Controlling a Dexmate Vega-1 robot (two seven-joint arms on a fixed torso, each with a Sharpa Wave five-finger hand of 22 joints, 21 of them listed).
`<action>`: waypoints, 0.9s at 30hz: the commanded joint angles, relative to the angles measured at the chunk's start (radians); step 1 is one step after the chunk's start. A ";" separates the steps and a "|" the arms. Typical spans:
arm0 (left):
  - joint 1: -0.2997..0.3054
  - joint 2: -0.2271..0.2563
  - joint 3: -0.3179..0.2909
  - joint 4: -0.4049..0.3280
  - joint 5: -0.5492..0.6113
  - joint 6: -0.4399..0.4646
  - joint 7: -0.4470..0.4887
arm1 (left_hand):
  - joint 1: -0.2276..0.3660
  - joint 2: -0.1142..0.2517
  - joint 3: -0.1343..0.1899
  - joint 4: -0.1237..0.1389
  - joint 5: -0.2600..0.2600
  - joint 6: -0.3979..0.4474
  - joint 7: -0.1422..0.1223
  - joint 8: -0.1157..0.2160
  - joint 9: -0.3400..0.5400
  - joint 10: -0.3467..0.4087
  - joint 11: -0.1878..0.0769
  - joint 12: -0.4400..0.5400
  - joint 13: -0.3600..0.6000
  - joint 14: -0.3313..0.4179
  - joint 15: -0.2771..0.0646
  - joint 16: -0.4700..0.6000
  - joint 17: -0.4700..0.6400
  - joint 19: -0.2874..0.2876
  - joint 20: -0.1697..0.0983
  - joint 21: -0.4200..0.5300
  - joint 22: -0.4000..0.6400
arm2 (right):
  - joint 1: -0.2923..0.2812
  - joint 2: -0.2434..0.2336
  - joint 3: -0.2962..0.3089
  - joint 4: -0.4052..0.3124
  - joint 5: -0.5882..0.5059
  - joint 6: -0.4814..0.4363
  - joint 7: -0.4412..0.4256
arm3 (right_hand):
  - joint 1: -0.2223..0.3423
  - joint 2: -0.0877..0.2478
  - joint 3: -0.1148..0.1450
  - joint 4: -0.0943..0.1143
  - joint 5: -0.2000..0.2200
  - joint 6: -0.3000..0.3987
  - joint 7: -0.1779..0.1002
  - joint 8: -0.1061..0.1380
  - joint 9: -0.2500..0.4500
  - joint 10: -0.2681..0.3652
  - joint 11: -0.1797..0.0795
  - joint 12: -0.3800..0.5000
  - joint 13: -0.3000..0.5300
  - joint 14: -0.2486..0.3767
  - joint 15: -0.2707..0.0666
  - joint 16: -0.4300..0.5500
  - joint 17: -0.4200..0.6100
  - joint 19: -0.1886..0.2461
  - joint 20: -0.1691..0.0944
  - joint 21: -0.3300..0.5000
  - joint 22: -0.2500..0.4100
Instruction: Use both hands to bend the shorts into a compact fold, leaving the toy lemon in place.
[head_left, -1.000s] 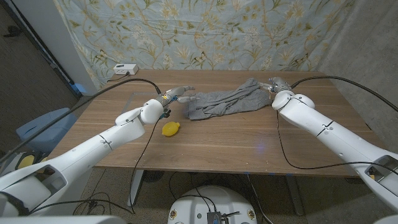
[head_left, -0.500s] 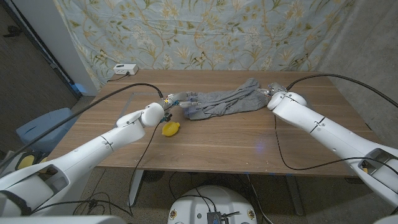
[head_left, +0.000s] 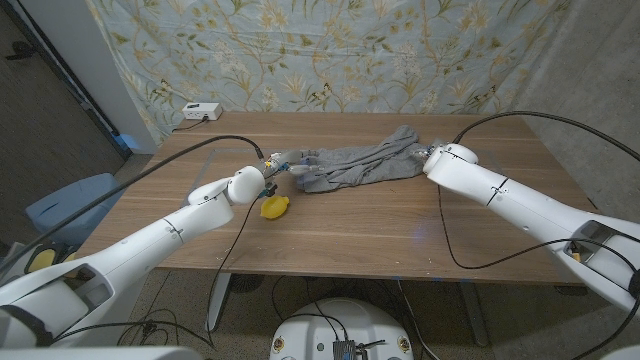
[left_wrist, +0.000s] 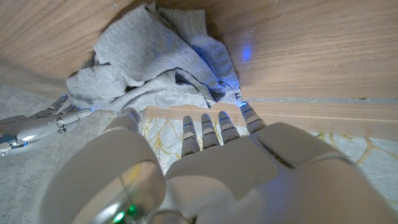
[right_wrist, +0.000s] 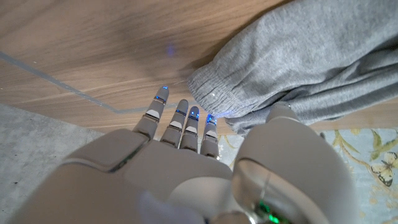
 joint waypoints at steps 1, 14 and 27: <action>-0.004 -0.006 0.001 0.011 0.003 -0.013 -0.001 | -0.003 0.007 0.007 -0.003 0.004 0.004 0.008 -0.002 0.000 0.001 0.007 0.006 0.001 -0.004 -0.004 0.005 0.002 -0.004 0.003 -0.004 0.002 | 0.096 0.012 -0.121 0.072 -0.025 -0.019 0.099 | 0.028 0.008 0.007 -0.022 0.014 -0.008 -0.004 0.002 -0.001 0.012 -0.001 -0.003 -0.004 0.046 -0.016 -0.003 -0.013 0.058 -0.006 0.017 0.000; -0.025 -0.024 0.008 0.043 0.002 -0.020 -0.007 | -0.004 0.014 0.009 -0.008 0.004 0.003 0.011 -0.003 -0.005 -0.003 0.004 0.006 0.000 -0.005 -0.008 0.005 0.001 0.000 0.000 -0.005 0.001 | 0.043 0.029 0.003 0.128 0.062 0.137 0.132 | 0.172 0.077 0.086 -0.126 0.047 0.002 0.019 0.009 -0.001 0.138 -0.006 0.040 -0.020 0.331 -0.092 0.062 -0.035 0.294 -0.067 0.092 0.001; -0.057 -0.044 0.023 0.090 -0.003 -0.025 -0.021 | -0.007 0.019 0.011 -0.013 0.003 -0.003 0.017 -0.005 -0.009 -0.011 0.010 0.005 -0.001 -0.012 -0.012 0.004 0.000 0.000 0.001 -0.007 0.000 | -0.126 0.090 0.160 0.132 0.012 0.388 -0.175 | 0.672 0.078 0.228 -0.287 0.038 0.396 -0.002 0.100 0.023 0.480 -0.044 0.196 0.013 0.780 -0.247 0.310 0.185 0.612 -0.289 0.368 0.047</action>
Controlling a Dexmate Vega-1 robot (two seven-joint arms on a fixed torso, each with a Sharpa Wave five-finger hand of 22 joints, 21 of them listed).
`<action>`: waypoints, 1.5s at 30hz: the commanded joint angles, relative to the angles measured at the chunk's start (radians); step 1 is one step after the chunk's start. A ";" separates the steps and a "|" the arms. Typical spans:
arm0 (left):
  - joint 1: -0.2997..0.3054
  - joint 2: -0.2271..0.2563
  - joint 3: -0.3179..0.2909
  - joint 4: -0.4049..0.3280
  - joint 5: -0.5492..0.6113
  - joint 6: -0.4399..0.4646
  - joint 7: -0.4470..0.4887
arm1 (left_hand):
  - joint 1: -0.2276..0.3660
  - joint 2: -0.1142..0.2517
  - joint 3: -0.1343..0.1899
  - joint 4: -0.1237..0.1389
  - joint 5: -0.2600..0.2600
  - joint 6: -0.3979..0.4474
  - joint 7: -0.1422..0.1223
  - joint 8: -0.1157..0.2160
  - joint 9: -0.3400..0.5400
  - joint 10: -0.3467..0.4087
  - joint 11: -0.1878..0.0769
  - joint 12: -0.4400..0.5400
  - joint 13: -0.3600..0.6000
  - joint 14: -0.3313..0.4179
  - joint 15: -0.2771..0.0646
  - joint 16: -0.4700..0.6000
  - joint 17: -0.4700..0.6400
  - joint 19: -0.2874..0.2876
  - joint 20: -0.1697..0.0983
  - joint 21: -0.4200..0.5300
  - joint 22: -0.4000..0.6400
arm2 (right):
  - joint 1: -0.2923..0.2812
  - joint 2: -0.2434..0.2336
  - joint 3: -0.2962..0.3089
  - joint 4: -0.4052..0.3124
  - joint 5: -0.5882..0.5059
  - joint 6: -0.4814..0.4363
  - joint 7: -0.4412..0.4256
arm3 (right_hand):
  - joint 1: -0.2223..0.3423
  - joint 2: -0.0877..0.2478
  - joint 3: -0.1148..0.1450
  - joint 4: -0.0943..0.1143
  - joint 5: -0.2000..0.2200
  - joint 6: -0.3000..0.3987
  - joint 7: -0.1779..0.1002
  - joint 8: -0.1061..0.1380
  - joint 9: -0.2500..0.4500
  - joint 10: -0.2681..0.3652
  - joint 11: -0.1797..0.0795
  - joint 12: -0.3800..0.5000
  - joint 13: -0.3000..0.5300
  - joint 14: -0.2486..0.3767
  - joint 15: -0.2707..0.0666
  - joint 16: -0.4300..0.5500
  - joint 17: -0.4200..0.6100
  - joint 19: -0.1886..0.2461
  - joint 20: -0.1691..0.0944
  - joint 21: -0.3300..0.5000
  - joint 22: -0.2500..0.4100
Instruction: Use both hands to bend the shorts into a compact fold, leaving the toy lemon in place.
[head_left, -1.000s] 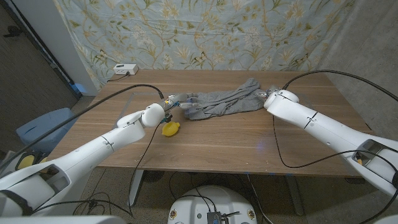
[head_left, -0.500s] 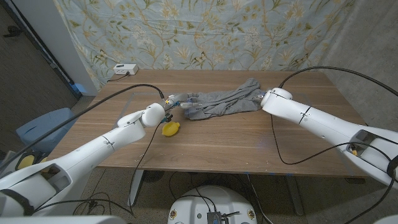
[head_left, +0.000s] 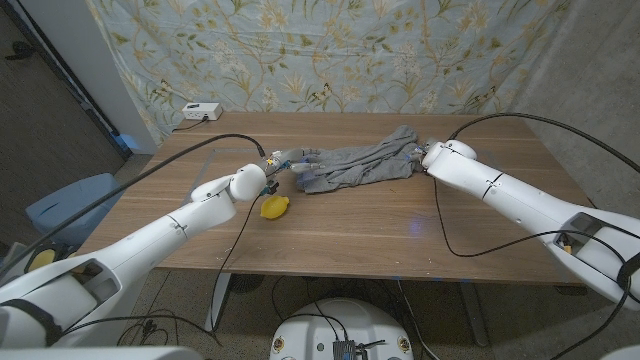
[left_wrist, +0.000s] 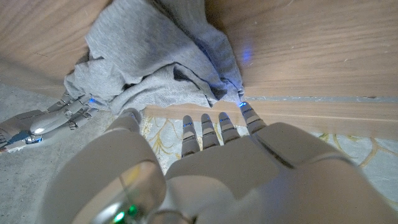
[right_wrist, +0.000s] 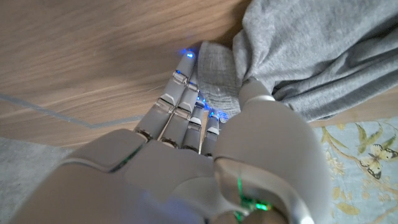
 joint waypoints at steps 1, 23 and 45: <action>-0.027 -0.017 0.013 0.039 -0.005 -0.006 -0.013 | 0.001 0.012 0.003 -0.006 0.003 -0.004 0.009 -0.001 0.000 -0.004 0.003 0.005 0.003 -0.003 -0.002 0.004 0.000 0.000 0.001 0.000 0.000 | -0.132 0.052 0.128 0.012 -0.036 0.221 -0.237 | 0.189 0.003 0.018 0.006 -0.031 0.223 -0.020 0.053 0.025 0.177 -0.001 0.105 0.051 0.123 -0.138 0.075 0.120 -0.001 -0.087 0.122 0.035; -0.056 -0.019 0.033 0.062 -0.029 -0.003 -0.079 | -0.020 0.070 0.022 -0.002 0.007 -0.005 0.079 0.003 -0.004 0.002 -0.023 0.012 0.001 0.007 -0.020 0.010 0.000 -0.003 0.002 -0.007 0.001 | -0.156 0.060 0.073 -0.004 -0.322 0.393 -0.358 | 0.265 0.020 0.033 0.020 -0.066 0.464 -0.017 0.121 0.041 0.288 0.014 0.188 0.132 0.192 -0.132 0.079 0.214 -0.049 -0.125 0.302 0.081; -0.045 -0.013 0.030 0.055 -0.049 -0.004 -0.079 | -0.015 0.145 0.109 0.028 0.015 0.001 0.095 0.003 -0.005 0.008 -0.024 0.012 0.000 0.007 -0.024 0.006 0.003 -0.017 0.011 -0.012 0.006 | -0.052 0.049 -0.078 0.003 -0.674 0.471 -0.184 | 0.270 0.020 0.037 0.023 -0.070 0.475 -0.025 0.114 0.039 0.290 0.014 0.186 0.137 0.191 -0.132 0.073 0.233 -0.078 -0.125 0.332 0.084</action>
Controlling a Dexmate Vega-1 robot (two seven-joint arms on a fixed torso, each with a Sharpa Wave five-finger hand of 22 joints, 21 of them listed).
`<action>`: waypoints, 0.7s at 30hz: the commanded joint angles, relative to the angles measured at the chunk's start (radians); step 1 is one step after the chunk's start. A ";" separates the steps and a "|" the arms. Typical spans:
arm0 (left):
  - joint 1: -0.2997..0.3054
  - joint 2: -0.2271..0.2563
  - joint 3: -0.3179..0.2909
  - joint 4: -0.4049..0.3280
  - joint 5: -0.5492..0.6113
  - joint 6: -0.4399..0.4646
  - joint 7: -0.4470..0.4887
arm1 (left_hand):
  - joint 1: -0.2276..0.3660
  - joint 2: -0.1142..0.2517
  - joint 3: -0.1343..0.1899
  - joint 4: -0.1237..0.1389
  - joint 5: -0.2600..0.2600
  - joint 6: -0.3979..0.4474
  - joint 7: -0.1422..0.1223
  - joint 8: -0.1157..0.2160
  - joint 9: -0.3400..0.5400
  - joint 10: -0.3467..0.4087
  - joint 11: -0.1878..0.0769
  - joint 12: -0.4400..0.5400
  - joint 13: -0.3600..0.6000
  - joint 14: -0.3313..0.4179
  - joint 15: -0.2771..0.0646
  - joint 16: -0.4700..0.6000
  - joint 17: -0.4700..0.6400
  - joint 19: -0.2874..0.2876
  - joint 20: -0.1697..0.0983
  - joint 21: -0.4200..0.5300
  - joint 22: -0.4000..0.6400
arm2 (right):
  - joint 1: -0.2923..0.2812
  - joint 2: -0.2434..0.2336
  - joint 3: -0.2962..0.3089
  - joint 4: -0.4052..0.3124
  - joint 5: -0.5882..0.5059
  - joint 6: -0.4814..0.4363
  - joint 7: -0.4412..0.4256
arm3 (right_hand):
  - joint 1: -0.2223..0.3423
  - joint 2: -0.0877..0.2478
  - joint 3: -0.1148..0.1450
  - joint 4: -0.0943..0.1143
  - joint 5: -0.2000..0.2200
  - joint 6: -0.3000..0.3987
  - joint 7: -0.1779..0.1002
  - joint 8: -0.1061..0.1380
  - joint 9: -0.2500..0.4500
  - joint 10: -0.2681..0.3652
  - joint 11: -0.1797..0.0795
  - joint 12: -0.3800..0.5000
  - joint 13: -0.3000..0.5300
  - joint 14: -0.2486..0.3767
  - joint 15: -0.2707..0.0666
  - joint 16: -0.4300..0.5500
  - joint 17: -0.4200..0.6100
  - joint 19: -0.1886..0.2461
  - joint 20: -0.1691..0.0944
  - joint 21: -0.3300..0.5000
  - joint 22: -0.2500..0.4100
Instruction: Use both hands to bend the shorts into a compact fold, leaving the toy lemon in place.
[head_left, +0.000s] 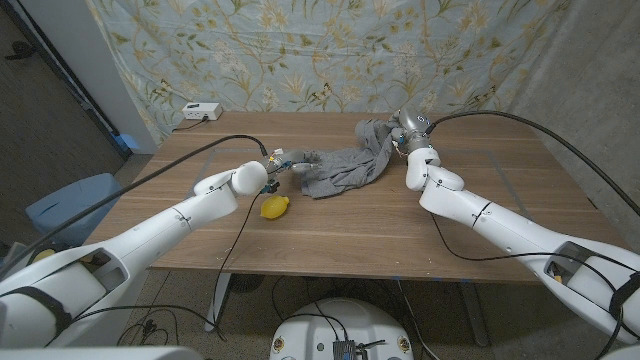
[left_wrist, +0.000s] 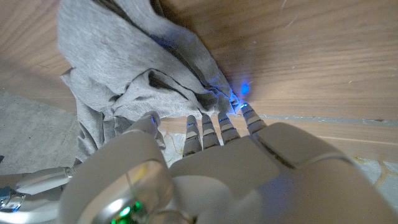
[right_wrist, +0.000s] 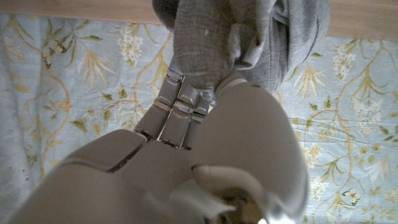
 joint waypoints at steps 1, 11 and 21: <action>0.009 0.002 -0.003 -0.004 -0.013 -0.003 0.002 | 0.002 0.009 0.018 0.004 0.008 0.001 -0.002 0.002 -0.001 0.002 -0.001 0.006 0.001 -0.008 0.001 -0.001 0.003 -0.008 0.001 -0.004 0.003 | 0.056 0.006 -0.070 0.010 -0.188 0.064 0.076 | 0.017 0.005 0.005 0.001 0.001 0.009 -0.004 -0.002 0.002 0.013 -0.002 0.001 0.004 0.048 -0.117 -0.003 0.007 -0.006 -0.139 0.015 0.004; 0.004 -0.005 0.000 0.008 -0.020 -0.006 -0.001 | 0.003 0.008 0.046 0.015 0.009 -0.007 -0.004 -0.002 -0.001 -0.009 0.001 0.002 0.001 -0.010 0.001 -0.001 0.003 -0.009 0.003 -0.003 0.005 | 0.090 0.025 -0.091 0.030 -0.305 0.137 0.120 | 0.018 0.004 0.006 0.002 -0.001 0.012 -0.005 -0.006 0.001 0.013 -0.002 -0.003 0.002 0.049 -0.117 -0.005 0.016 -0.014 -0.139 0.032 0.006; 0.002 -0.012 0.002 0.021 -0.027 -0.014 0.002 | 0.005 0.009 0.077 0.026 0.011 -0.015 -0.002 -0.003 -0.001 -0.017 0.002 -0.001 0.001 -0.020 0.001 -0.004 0.003 -0.014 0.002 -0.004 0.007 | 0.133 0.029 -0.139 0.064 -0.451 0.239 0.141 | 0.018 0.001 0.006 0.002 -0.001 0.014 -0.007 -0.010 0.000 0.018 -0.003 -0.005 0.000 0.049 -0.117 -0.009 0.023 -0.023 -0.139 0.046 0.007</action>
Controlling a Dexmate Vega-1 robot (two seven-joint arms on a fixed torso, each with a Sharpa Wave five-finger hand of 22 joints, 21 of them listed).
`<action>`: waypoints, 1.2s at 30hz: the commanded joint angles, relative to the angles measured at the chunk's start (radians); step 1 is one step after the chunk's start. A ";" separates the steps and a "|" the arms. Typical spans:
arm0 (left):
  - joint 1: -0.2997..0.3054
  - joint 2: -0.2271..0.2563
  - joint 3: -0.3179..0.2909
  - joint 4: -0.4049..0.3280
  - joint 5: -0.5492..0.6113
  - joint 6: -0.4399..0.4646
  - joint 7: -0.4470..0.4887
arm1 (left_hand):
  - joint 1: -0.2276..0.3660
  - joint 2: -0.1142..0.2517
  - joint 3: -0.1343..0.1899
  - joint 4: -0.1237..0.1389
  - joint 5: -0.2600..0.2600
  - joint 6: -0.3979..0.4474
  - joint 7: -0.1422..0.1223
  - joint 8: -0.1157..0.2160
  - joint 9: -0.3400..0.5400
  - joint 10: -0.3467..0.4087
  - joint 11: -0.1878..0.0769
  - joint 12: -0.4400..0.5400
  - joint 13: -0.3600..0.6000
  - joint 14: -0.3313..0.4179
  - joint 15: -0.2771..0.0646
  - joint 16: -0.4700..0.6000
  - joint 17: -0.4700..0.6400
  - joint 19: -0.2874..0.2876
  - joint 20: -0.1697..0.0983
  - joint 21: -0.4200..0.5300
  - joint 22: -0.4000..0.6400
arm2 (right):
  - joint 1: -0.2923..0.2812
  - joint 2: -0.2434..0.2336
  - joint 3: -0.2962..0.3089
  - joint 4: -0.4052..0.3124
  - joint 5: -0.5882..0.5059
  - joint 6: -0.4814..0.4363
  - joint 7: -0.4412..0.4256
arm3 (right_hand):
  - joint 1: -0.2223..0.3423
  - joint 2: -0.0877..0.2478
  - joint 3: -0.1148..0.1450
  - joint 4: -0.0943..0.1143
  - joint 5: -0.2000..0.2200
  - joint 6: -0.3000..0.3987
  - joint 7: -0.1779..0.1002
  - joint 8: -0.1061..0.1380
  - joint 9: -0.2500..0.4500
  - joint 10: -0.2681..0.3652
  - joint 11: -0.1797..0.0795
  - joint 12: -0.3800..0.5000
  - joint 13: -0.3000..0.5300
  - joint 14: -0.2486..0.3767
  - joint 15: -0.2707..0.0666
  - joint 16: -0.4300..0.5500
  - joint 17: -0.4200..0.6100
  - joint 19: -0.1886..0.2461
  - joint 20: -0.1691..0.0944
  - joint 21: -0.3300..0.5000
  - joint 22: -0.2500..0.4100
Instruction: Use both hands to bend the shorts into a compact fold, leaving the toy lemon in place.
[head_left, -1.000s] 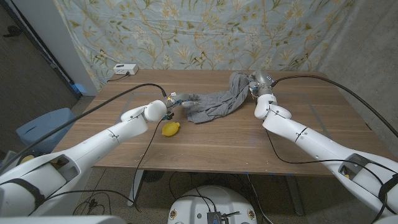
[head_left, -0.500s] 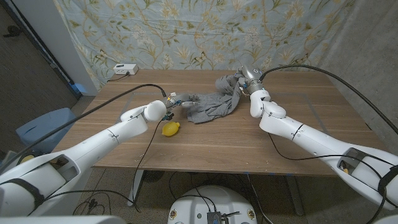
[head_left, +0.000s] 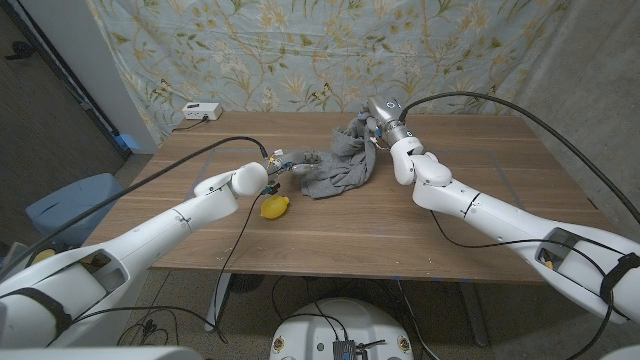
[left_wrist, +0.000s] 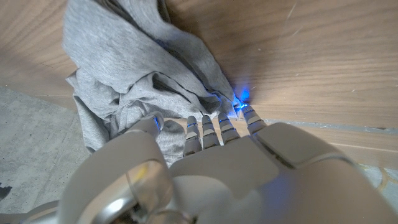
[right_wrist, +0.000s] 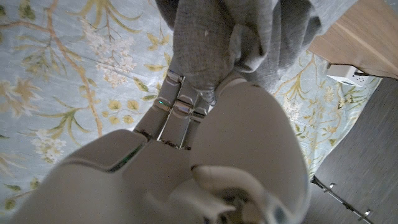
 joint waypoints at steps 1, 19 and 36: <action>-0.005 -0.008 0.003 0.017 -0.010 -0.011 0.001 | 0.005 0.009 0.017 0.002 0.007 -0.006 -0.004 -0.003 0.004 -0.004 0.000 -0.001 0.000 -0.012 -0.001 -0.004 0.003 -0.007 0.002 -0.004 0.002 | 0.054 0.004 -0.060 0.038 -0.180 0.123 0.033 | 0.013 0.004 0.007 0.001 0.003 0.009 -0.002 -0.002 0.003 0.007 -0.001 -0.005 0.001 0.047 -0.118 -0.002 0.004 -0.010 -0.142 0.011 0.002; -0.028 -0.024 0.012 0.058 -0.016 -0.032 -0.004 | 0.000 0.001 0.045 0.015 0.005 -0.014 -0.005 -0.004 0.004 -0.007 0.001 0.000 0.000 -0.016 0.000 -0.003 0.002 -0.010 0.001 -0.004 0.004 | 0.056 0.014 -0.067 0.084 -0.314 0.302 -0.054 | 0.002 0.000 0.005 0.008 0.001 0.011 -0.022 -0.011 0.001 0.019 -0.012 -0.008 -0.002 0.054 -0.119 -0.012 0.017 -0.042 -0.138 0.042 0.001; -0.053 -0.041 0.022 0.095 -0.017 -0.051 -0.009 | -0.004 -0.002 0.065 0.021 0.003 -0.021 -0.009 -0.004 0.004 -0.011 0.001 -0.001 0.001 -0.019 0.000 -0.004 0.000 -0.014 0.000 -0.004 0.005 | -0.057 0.043 0.022 0.031 -0.265 0.181 -0.070 | -0.565 -0.109 -0.163 0.266 0.069 -0.383 -0.057 -0.185 -0.014 -0.243 -0.046 -0.190 -0.073 -0.089 -0.094 -0.203 -0.017 -0.205 0.057 -0.015 -0.120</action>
